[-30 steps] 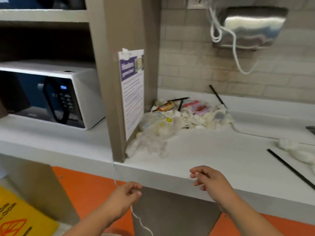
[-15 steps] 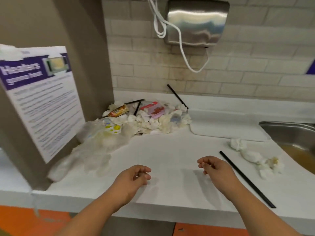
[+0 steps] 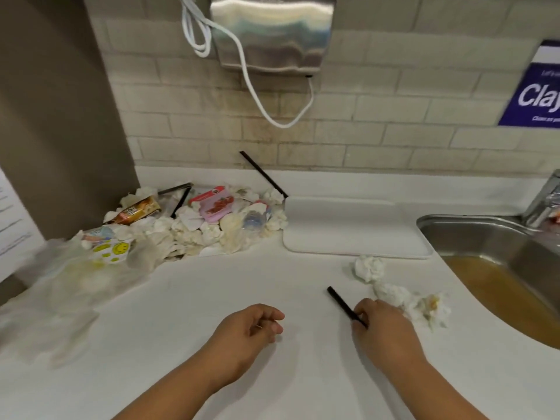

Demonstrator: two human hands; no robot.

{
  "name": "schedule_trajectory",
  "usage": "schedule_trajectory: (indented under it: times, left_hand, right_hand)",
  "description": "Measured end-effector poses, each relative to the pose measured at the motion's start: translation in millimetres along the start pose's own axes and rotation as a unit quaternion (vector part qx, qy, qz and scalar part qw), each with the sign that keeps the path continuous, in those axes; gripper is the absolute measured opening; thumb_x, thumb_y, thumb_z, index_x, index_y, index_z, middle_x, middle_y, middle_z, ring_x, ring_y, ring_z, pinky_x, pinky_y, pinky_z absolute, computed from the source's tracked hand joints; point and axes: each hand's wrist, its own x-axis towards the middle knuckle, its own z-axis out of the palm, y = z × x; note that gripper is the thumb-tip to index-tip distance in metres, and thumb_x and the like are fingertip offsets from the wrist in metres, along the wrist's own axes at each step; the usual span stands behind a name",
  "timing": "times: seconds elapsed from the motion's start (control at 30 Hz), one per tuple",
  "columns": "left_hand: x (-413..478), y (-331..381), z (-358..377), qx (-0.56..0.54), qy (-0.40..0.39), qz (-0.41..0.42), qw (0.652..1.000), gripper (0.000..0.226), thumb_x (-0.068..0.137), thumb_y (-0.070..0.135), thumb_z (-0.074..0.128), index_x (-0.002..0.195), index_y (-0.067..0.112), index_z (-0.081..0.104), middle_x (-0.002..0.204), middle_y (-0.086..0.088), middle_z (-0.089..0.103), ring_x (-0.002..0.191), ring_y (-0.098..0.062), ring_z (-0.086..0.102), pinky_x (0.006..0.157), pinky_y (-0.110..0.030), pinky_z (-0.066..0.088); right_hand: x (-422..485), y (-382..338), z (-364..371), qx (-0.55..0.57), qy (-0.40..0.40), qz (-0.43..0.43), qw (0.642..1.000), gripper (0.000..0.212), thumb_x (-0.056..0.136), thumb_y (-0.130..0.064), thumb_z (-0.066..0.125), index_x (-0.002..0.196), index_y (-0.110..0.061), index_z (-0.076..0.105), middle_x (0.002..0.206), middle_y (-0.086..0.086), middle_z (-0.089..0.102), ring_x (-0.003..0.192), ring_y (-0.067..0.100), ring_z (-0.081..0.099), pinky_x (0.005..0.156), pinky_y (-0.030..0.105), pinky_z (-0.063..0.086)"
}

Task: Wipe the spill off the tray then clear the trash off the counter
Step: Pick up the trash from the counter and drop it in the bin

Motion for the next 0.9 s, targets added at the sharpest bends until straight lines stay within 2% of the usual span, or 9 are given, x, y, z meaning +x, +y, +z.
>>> schedule_trajectory:
  times: [0.1, 0.3, 0.47, 0.53, 0.6, 0.67, 0.77, 0.83, 0.9]
  left_hand:
    - [12, 13, 9, -0.001, -0.023, -0.006, 1.0, 0.021, 0.094, 0.023, 0.052, 0.111, 0.031, 0.061, 0.101, 0.011, 0.07, 0.088, 0.0, 0.064, 0.069, -0.008, 0.042]
    - [28, 40, 31, -0.123, -0.015, -0.028, 0.992, 0.022, 0.091, 0.038, 0.056, 0.103, 0.024, 0.068, 0.097, 0.004, 0.074, 0.092, -0.014, 0.069, 0.08, -0.027, 0.05]
    - [36, 51, 37, -0.18, 0.07, -0.016, 0.981, 0.018, 0.093, 0.026, 0.057, 0.095, 0.012, 0.068, 0.087, -0.003, 0.075, 0.084, -0.017, 0.071, 0.079, -0.031, 0.054]
    - [39, 53, 32, -0.184, 0.088, 0.003, 0.979, 0.018, 0.094, 0.024, 0.055, 0.095, 0.011, 0.067, 0.086, -0.004, 0.075, 0.082, -0.017, 0.071, 0.078, -0.031, 0.054]
    - [40, 54, 26, -0.189, 0.099, 0.027, 0.977, 0.018, 0.094, 0.024, 0.055, 0.096, 0.01, 0.067, 0.086, -0.005, 0.074, 0.083, -0.018, 0.071, 0.08, -0.032, 0.054]
    - [41, 54, 20, -0.187, 0.11, 0.046, 0.975, 0.018, 0.094, 0.024, 0.055, 0.096, 0.011, 0.067, 0.086, -0.006, 0.074, 0.085, -0.02, 0.07, 0.081, -0.033, 0.055]
    - [43, 55, 15, -0.185, 0.124, 0.056, 0.973, 0.019, 0.095, 0.025, 0.053, 0.096, 0.012, 0.067, 0.083, -0.006, 0.072, 0.087, -0.024, 0.068, 0.083, -0.035, 0.055]
    - [44, 55, 15, -0.183, 0.126, 0.056, 0.973, 0.019, 0.095, 0.025, 0.053, 0.096, 0.013, 0.068, 0.083, -0.006, 0.072, 0.088, -0.026, 0.067, 0.084, -0.037, 0.055]
    - [44, 55, 16, -0.18, 0.125, 0.056, 0.974, 0.02, 0.095, 0.025, 0.052, 0.095, 0.013, 0.068, 0.083, -0.006, 0.072, 0.089, -0.027, 0.067, 0.085, -0.038, 0.055]
  right_hand:
    - [-4, -20, -8, 0.154, -0.002, -0.01, 0.988, 0.01, 0.085, -0.028, 0.063, 0.089, -0.035, 0.057, 0.083, -0.014, 0.058, 0.071, 0.001, 0.052, 0.061, 0.014, 0.039]
    - [-21, -57, -28, 0.249, -0.014, -0.091, 0.964, 0.016, 0.081, -0.031, 0.067, 0.083, -0.033, 0.051, 0.082, -0.015, 0.06, 0.075, 0.008, 0.056, 0.068, 0.023, 0.047]
    - [-14, -36, -36, 0.212, 0.028, -0.116, 0.97, 0.015, 0.084, -0.039, 0.065, 0.097, -0.034, 0.058, 0.092, -0.02, 0.058, 0.092, 0.001, 0.05, 0.081, 0.02, 0.042]
    - [3, -4, -35, 0.141, 0.125, -0.098, 0.977, 0.025, 0.08, -0.036, 0.071, 0.102, -0.027, 0.064, 0.101, -0.012, 0.06, 0.102, 0.014, 0.05, 0.086, 0.027, 0.04]
    - [17, 31, -40, 0.046, 0.174, -0.015, 0.984, 0.033, 0.078, -0.036, 0.072, 0.108, -0.024, 0.064, 0.114, 0.0, 0.06, 0.111, 0.028, 0.048, 0.088, 0.038, 0.042]
    - [24, 59, -44, -0.031, 0.123, 0.097, 0.987, 0.049, 0.082, -0.05, 0.062, 0.125, -0.029, 0.054, 0.133, 0.0, 0.048, 0.126, 0.028, 0.036, 0.094, 0.042, 0.04]
    - [25, 89, -39, -0.076, 0.006, 0.157, 0.985, 0.079, 0.075, -0.073, 0.052, 0.142, -0.039, 0.028, 0.151, -0.002, 0.027, 0.139, 0.029, 0.02, 0.104, 0.047, 0.035]
    - [23, 92, -32, -0.055, -0.047, 0.159, 0.985, 0.088, 0.07, -0.078, 0.052, 0.143, -0.041, 0.021, 0.152, -0.002, 0.025, 0.139, 0.029, 0.023, 0.104, 0.047, 0.035]
    - [20, 91, -27, -0.07, -0.049, 0.143, 0.986, 0.082, 0.073, -0.074, 0.054, 0.141, -0.04, 0.025, 0.144, -0.004, 0.036, 0.13, 0.026, 0.035, 0.099, 0.042, 0.04]
